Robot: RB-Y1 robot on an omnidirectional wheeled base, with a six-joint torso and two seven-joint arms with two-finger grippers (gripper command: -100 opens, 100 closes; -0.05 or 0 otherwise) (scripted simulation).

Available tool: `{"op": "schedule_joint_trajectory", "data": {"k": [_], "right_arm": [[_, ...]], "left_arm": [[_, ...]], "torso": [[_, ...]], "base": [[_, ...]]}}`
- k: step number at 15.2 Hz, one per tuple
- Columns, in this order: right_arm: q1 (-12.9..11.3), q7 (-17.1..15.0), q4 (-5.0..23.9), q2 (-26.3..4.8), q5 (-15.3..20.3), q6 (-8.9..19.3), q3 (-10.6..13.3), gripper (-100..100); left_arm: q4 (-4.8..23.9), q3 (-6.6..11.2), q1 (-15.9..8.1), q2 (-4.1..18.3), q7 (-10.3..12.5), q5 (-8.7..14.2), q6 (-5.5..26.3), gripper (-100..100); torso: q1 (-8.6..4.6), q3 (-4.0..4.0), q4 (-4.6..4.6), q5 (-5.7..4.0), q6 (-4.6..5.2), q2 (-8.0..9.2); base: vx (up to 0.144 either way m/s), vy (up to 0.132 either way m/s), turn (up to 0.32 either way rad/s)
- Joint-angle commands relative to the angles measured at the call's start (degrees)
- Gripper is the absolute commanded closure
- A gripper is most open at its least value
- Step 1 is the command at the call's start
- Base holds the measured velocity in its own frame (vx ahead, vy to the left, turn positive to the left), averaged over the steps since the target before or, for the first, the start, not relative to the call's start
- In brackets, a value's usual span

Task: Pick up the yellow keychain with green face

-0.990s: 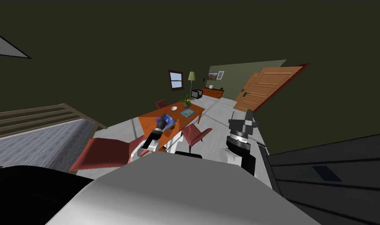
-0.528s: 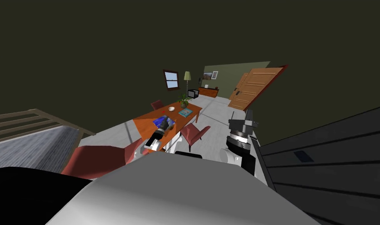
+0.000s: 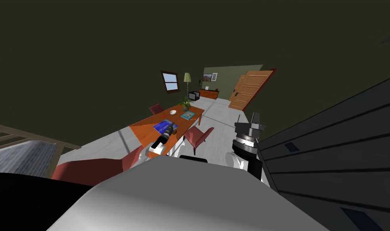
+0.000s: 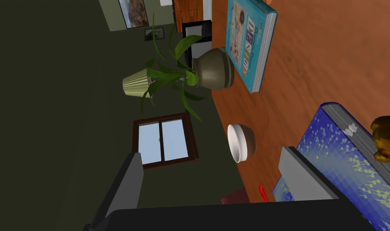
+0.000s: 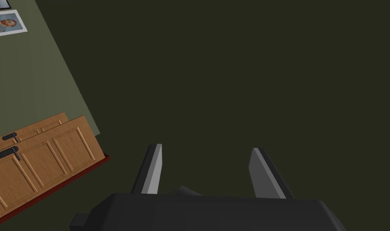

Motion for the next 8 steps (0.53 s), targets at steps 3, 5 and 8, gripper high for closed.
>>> {"op": "schedule_joint_trajectory", "data": {"k": [3,5,8], "right_arm": [[0.00,0.00,0.00,0.00,0.00,0.00,0.00,0],[0.00,0.00,0.00,0.00,0.00,0.00,0.00,0],[-0.01,0.00,0.00,0.00,0.00,0.00,0.00,0]], "left_arm": [[5.00,-1.66,-2.15,1.81,0.81,0.42,2.56,-100],[5.22,-1.66,-2.15,1.81,0.81,0.42,2.56,-100],[8.64,-2.95,-3.67,3.13,1.32,0.71,5.11,-100]], "torso": [[-0.06,-0.03,-0.01,-0.01,0.01,-0.05],[0.00,-0.01,0.00,-0.01,0.01,-0.01],[0.03,-0.01,-0.01,0.00,0.03,-0.02]], "base": [[-0.022,0.035,-0.144],[-0.030,0.051,-0.139],[-0.032,0.053,-0.187]]}}
